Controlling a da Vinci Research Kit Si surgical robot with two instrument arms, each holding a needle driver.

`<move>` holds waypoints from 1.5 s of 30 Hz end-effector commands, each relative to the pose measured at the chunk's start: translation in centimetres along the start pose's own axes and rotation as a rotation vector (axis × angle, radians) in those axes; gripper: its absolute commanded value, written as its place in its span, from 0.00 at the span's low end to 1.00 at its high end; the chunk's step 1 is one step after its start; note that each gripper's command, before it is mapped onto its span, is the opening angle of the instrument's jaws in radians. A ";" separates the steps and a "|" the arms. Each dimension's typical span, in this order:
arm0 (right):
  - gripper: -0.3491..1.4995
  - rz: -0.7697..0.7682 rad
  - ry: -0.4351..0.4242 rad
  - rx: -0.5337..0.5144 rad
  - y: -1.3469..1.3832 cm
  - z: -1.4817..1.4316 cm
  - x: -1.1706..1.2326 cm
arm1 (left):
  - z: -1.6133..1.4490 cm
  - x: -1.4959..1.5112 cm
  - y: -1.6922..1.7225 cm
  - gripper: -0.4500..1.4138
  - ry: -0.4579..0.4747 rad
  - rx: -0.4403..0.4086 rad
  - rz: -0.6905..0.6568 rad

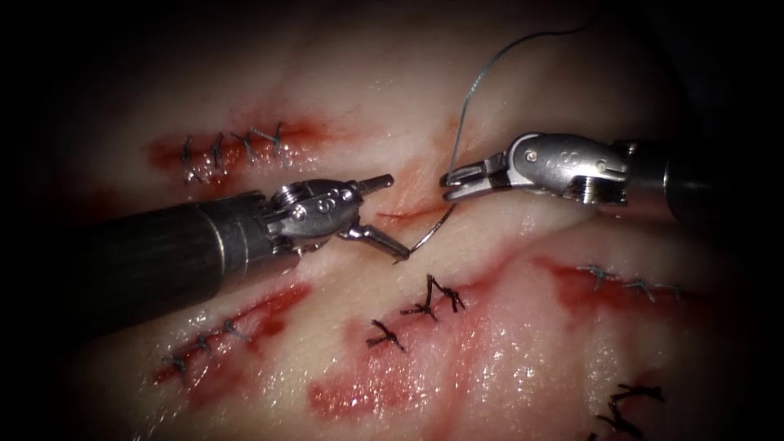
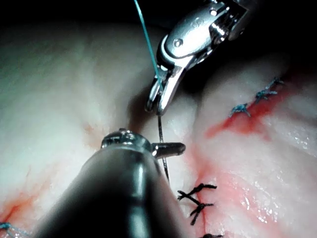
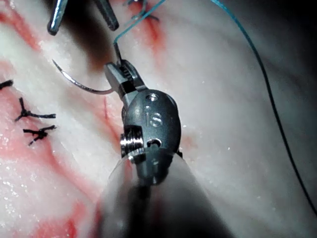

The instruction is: Wound Closure

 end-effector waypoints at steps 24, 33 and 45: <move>0.00 -0.134 0.128 0.032 -0.08 0.20 0.54 | 0.35 -0.07 -0.25 0.74 0.054 -0.300 -0.127; 0.00 -0.138 0.131 0.036 -0.11 0.20 0.59 | 0.36 -0.13 -0.22 0.63 0.037 -0.344 -0.189; 0.00 -0.141 0.146 0.031 -0.15 0.22 0.61 | 0.34 -0.07 -0.24 0.00 0.029 -0.449 -0.347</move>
